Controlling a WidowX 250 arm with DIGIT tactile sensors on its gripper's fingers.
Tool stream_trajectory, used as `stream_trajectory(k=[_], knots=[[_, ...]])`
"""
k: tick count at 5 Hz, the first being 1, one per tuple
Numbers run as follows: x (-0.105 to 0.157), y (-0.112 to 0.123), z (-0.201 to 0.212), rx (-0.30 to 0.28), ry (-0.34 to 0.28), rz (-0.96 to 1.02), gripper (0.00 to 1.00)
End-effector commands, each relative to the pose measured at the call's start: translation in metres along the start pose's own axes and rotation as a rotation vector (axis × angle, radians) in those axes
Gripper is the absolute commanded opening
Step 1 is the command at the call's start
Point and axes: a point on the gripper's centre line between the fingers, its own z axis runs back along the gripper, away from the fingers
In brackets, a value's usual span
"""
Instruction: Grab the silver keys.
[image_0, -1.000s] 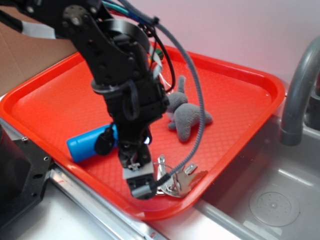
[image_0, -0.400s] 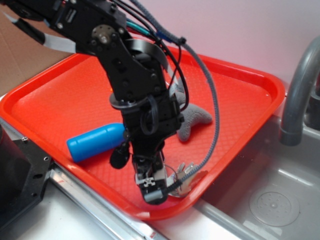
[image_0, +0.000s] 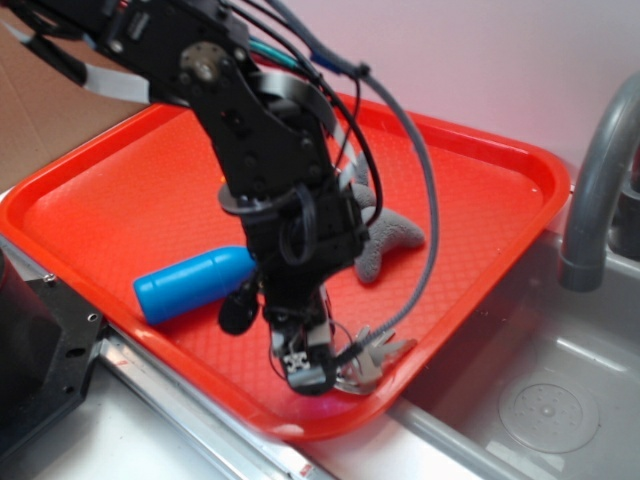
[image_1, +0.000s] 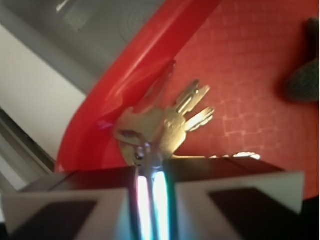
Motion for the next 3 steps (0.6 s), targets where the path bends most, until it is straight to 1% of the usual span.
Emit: stream_trajectory(k=[1, 2, 3], knots=[[0.006, -0.012, 0.018, -0.048, -0.072, 0.022, 0.00], [0.004, 0.000, 0.056, 0.046, -0.059, 0.120, 0.00], [-0.008, 0.030, 0.115, 0.161, -0.030, 0.359, 0.00]])
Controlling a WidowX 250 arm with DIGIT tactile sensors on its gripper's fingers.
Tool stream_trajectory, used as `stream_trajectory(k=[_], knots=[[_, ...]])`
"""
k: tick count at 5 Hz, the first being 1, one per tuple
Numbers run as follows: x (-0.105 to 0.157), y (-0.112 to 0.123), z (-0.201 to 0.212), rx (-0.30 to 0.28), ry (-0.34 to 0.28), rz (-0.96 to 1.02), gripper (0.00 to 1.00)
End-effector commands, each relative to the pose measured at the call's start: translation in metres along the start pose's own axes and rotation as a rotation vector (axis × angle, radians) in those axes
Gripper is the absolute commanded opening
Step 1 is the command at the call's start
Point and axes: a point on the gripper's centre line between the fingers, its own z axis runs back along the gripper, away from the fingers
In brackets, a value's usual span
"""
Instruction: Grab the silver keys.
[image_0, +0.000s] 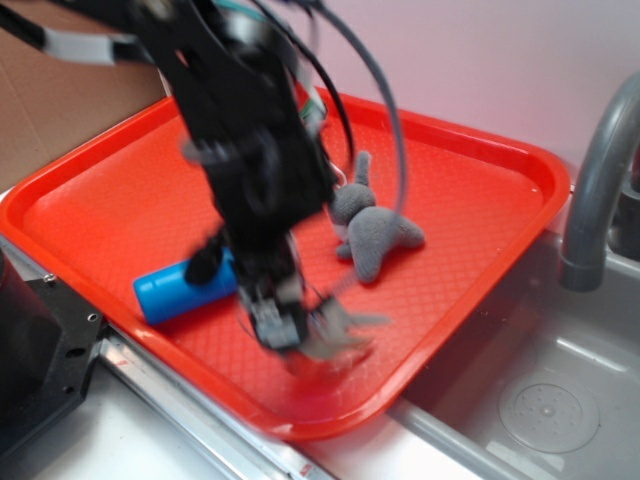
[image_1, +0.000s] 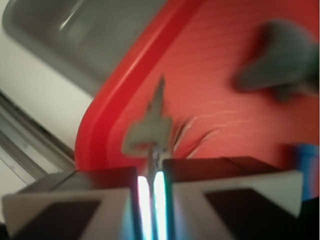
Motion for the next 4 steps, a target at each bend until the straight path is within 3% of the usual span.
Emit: stream_trajectory(k=[1, 2, 3, 4], knots=[[-0.027, 0.057, 0.111, 0.140, -0.020, 0.484, 0.00], [-0.064, 0.091, 0.133, 0.098, -0.094, 0.698, 0.00], [-0.070, 0.112, 0.136, 0.080, -0.168, 0.704, 0.00], [-0.059, 0.122, 0.129, 0.083, -0.137, 0.672, 0.00]])
